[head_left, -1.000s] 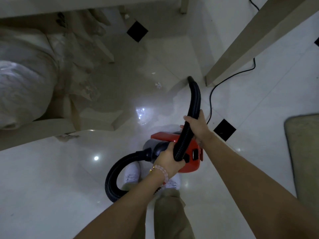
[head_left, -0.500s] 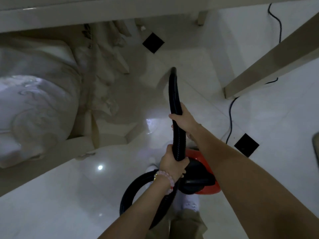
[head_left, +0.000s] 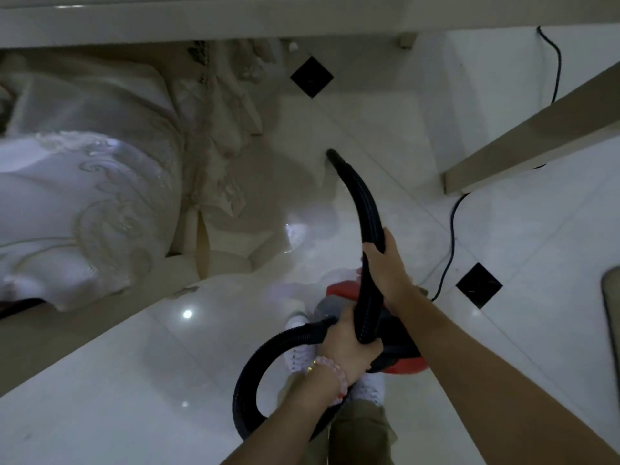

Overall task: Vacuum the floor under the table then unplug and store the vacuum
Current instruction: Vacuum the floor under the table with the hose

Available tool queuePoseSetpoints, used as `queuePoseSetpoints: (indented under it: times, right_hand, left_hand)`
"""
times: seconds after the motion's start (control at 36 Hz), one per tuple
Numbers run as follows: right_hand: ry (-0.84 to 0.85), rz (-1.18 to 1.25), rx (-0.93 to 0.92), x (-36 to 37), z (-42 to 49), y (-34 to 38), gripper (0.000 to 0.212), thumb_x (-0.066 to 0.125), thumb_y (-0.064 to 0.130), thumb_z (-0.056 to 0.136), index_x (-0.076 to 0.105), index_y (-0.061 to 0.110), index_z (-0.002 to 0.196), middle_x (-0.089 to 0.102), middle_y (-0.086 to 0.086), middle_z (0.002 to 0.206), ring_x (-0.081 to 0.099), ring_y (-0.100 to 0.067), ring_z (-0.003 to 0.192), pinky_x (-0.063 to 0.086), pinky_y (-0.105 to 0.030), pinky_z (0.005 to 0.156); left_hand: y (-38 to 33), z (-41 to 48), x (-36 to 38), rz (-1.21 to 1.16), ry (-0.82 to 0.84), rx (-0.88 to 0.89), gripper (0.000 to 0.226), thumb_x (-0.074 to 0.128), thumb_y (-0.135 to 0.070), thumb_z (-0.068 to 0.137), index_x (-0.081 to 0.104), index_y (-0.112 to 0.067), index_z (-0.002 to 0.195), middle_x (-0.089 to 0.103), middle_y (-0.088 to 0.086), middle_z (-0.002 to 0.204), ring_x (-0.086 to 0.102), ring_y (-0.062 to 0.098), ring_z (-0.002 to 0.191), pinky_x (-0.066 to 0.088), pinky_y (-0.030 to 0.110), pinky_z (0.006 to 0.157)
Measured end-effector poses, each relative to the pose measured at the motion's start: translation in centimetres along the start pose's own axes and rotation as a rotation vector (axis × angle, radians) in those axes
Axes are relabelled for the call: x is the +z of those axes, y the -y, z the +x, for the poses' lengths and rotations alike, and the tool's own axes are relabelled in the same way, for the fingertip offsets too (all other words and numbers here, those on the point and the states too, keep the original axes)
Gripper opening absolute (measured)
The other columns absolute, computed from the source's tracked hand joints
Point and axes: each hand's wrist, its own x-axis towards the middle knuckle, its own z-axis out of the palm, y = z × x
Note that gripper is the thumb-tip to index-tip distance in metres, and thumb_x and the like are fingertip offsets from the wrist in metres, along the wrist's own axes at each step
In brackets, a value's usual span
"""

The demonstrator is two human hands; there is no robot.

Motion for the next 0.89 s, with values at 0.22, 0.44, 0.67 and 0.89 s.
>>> queuePoseSetpoints:
  times: [0.22, 0.44, 0.67, 0.89]
  right_hand:
    - [-0.064, -0.034, 0.016, -3.2, -2.7, -1.6, 0.038, 0.043, 0.018, 0.097, 0.041, 0.013, 0.135, 0.049, -0.006, 0.075, 0.048, -0.019, 0.060, 0.042, -0.031, 0.054]
    - [-0.062, -0.041, -0.020, -2.6, -3.2, -1.6, 0.033, 0.046, 0.022, 0.099, 0.043, 0.014, 0.131, 0.051, -0.006, 0.081, 0.050, -0.018, 0.065, 0.045, -0.027, 0.057]
    - [-0.204, -0.034, 0.004, -3.7, -3.4, -2.2, 0.045, 0.044, 0.022, 0.099, 0.036, 0.005, 0.140, 0.050, -0.008, 0.102, 0.052, -0.021, 0.086, 0.043, -0.033, 0.076]
    - [-0.123, 0.039, 0.057, -3.9, -5.7, -3.2, 0.026, 0.047, 0.020, 0.099, 0.046, 0.014, 0.125, 0.050, -0.008, 0.073, 0.050, -0.021, 0.061, 0.051, -0.029, 0.058]
  left_hand:
    - [0.2, -2.1, 2.2, 0.136, -0.005, 0.112, 0.046, 0.058, -0.015, 0.084, 0.043, -0.013, 0.127, 0.066, 0.009, 0.109, 0.063, 0.025, 0.102, 0.052, 0.027, 0.083]
    - [0.8, -2.3, 2.2, 0.112, 0.006, 0.094, 0.050, 0.059, -0.018, 0.081, 0.042, -0.015, 0.128, 0.065, 0.007, 0.107, 0.063, 0.022, 0.099, 0.054, 0.035, 0.087]
    - [0.1, -2.1, 2.1, 0.188, 0.064, 0.098, 0.041, 0.059, -0.015, 0.083, 0.045, -0.011, 0.121, 0.065, 0.012, 0.108, 0.062, 0.028, 0.099, 0.054, 0.037, 0.086]
    - [1.3, -5.0, 2.6, 0.244, 0.098, 0.124, 0.050, 0.057, -0.025, 0.083, 0.036, -0.022, 0.128, 0.061, -0.001, 0.096, 0.062, 0.015, 0.088, 0.054, 0.029, 0.076]
